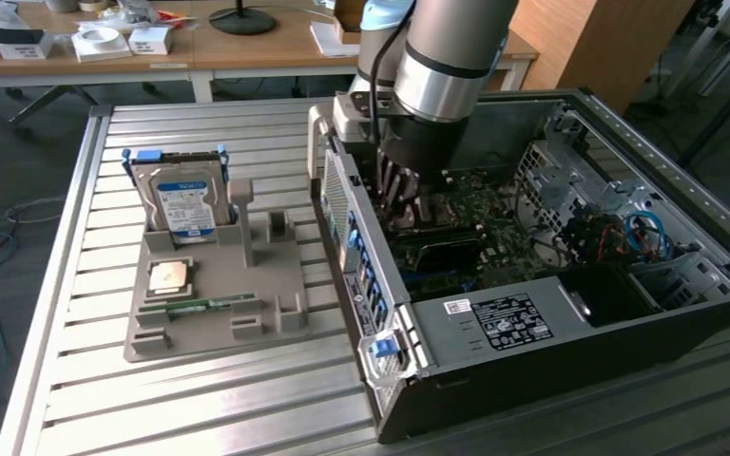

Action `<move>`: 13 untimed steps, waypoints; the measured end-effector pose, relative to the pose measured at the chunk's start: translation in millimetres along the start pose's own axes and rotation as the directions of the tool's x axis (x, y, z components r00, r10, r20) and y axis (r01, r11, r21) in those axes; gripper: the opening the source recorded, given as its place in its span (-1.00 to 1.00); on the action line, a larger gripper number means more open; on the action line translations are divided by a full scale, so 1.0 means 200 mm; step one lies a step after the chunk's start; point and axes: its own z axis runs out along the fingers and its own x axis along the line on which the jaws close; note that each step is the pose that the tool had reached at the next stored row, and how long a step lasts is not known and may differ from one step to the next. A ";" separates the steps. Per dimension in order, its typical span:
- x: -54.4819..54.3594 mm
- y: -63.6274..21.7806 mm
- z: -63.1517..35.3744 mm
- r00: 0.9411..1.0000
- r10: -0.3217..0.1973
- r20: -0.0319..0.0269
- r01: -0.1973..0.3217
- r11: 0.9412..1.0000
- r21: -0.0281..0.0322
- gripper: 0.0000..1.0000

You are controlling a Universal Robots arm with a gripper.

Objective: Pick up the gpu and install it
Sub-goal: 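Press down on the gpu until it lock into place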

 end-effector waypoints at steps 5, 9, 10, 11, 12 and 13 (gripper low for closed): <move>0.00 -0.037 -0.004 1.000 0.000 0.000 0.000 1.000 0.000 -0.79; 0.00 -0.067 -0.007 1.000 0.000 0.000 0.000 1.000 0.000 -0.79; 0.00 -0.074 -0.008 1.000 0.000 0.000 0.000 1.000 0.000 -0.79; 0.00 -0.081 -0.008 1.000 0.000 0.000 0.000 1.000 0.000 -0.79; 0.00 -0.088 -0.009 1.000 0.000 0.000 0.000 1.000 0.000 -0.79; 0.00 -0.095 -0.010 1.000 0.000 0.000 0.000 1.000 0.000 -0.79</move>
